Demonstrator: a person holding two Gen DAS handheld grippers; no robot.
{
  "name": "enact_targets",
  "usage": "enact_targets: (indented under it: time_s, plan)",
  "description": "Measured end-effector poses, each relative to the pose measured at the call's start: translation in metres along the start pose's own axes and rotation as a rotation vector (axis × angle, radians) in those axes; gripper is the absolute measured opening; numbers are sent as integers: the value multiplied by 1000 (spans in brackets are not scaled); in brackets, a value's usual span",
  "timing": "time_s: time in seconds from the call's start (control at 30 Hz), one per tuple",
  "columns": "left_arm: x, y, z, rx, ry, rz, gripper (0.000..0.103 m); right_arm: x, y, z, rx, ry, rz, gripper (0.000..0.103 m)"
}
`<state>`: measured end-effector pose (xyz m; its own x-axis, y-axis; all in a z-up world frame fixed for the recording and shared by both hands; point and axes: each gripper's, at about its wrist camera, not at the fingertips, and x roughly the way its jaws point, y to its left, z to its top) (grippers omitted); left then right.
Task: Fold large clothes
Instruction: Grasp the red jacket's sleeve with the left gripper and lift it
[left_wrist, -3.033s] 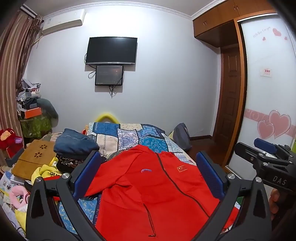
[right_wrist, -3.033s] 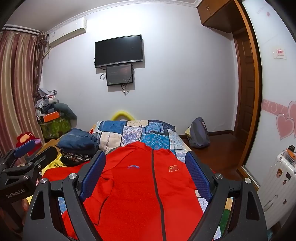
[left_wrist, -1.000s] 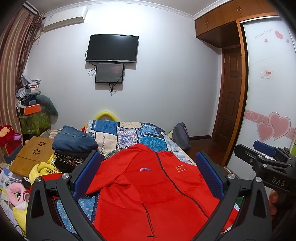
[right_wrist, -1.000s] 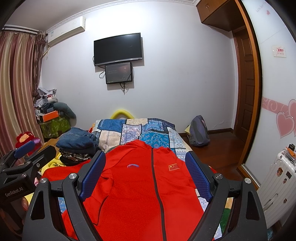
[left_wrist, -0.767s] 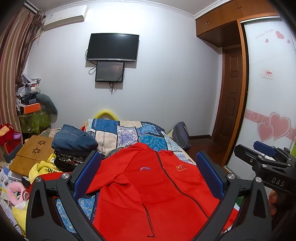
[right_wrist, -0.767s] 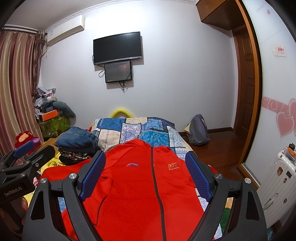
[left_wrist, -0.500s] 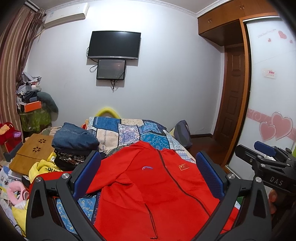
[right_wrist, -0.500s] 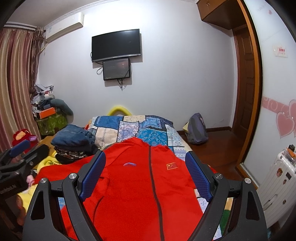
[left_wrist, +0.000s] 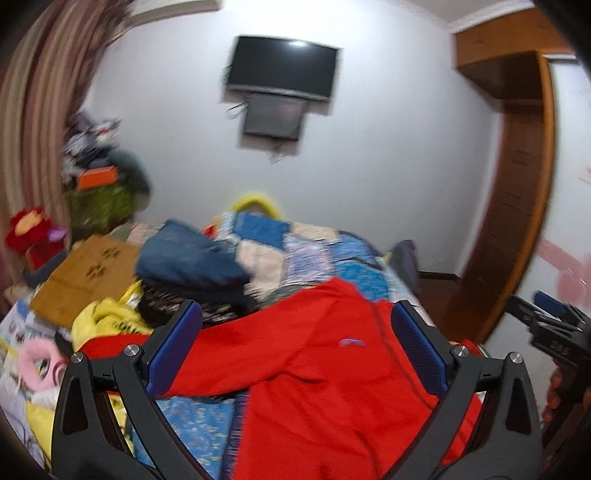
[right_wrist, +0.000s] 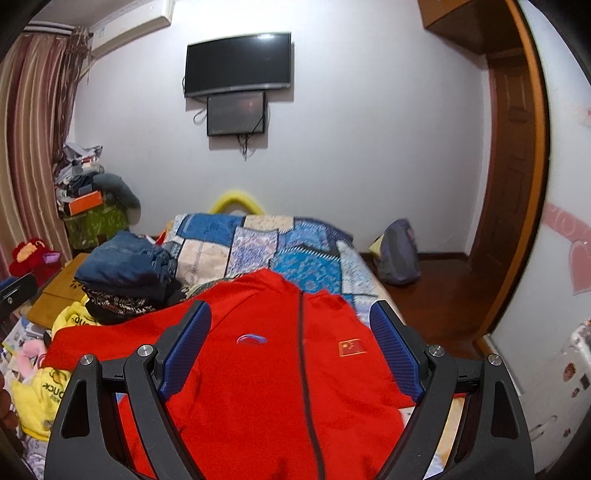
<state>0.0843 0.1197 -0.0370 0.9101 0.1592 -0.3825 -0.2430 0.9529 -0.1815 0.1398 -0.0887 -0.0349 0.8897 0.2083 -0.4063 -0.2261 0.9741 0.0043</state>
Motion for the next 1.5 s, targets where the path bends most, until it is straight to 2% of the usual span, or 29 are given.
enact_targets:
  time_s: [0.2,0.27,0.43,0.63,0.77,0.9,0.97,1.07,1.27,1.33,1.4,1.5]
  plan:
    - [50,76,-17,-122,117,141,103,44,10,-3,-26,95,32,86]
    - [68,112,-29,-208,179,180,103,58,14,-6,-48,133,34,86]
    - [99,189,-62,-440,305,197,102,100,23,-14,-76,246,69,86]
    - [124,260,-108,-621,431,207,98,132,31,-24,-95,342,81,86]
    - [135,288,-138,-753,513,155,84,143,30,-31,-101,375,83,86]
    - [145,305,-160,-857,541,129,83,153,31,-35,-104,402,80,86]
    - [149,313,-167,-889,542,135,82,158,31,-37,-106,421,76,86]
    - [158,321,-167,-903,542,158,67,165,33,-40,-108,437,71,86]
    - [168,329,-156,-896,525,162,61,170,34,-45,-112,454,55,86]
    - [173,334,-156,-873,536,185,55,170,33,-46,-106,460,56,86]
    - [179,339,-160,-858,561,222,41,170,35,-47,-103,462,56,86]
    - [175,339,-161,-825,552,251,32,167,36,-48,-114,458,52,86]
